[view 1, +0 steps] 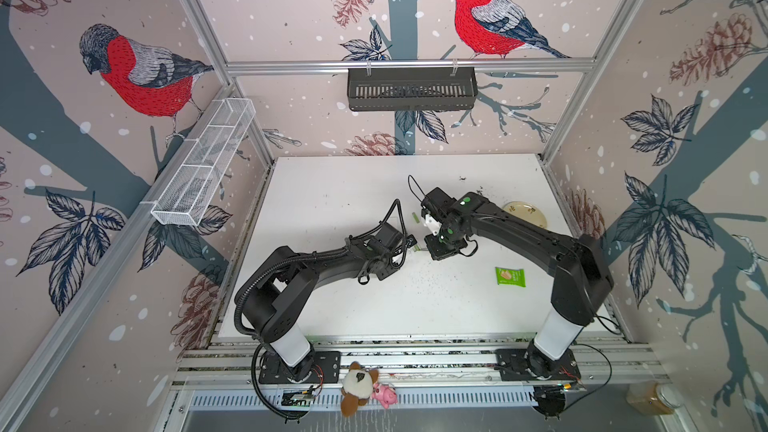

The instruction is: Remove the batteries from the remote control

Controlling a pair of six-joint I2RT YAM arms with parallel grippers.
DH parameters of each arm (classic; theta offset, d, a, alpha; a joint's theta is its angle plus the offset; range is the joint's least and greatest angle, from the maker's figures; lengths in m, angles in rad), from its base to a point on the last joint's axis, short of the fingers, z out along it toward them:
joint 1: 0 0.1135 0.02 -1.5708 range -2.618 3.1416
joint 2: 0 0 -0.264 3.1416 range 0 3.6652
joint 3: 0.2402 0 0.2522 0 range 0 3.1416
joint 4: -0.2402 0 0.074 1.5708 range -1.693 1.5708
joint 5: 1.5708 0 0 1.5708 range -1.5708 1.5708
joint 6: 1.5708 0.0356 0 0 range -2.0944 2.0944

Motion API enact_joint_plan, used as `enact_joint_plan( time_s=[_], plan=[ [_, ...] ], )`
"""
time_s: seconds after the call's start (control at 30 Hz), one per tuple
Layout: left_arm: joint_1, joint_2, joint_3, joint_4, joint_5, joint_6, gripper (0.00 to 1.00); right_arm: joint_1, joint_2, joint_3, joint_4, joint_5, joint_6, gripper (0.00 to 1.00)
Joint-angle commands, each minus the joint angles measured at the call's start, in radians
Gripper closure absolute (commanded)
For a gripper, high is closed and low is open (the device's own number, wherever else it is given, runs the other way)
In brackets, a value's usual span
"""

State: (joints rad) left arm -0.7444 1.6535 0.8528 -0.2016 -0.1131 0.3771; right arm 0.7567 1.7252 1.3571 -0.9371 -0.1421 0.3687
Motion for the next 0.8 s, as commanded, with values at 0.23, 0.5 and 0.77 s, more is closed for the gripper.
enact_joint_plan(
  time_s=[0.23,0.5,0.77],
  plan=[
    [0.039,0.02,0.016,-0.036,0.373,0.022,1.0,-0.006,-0.158,-0.366,0.565,-0.006,0.037,1.0],
    [0.062,0.034,0.032,-0.068,0.439,0.034,1.0,-0.045,-0.214,-0.529,0.769,-0.05,0.046,1.0],
    [0.078,0.056,0.057,-0.096,0.509,0.037,1.0,-0.081,-0.276,-0.607,0.952,-0.11,0.041,0.99]
  ],
)
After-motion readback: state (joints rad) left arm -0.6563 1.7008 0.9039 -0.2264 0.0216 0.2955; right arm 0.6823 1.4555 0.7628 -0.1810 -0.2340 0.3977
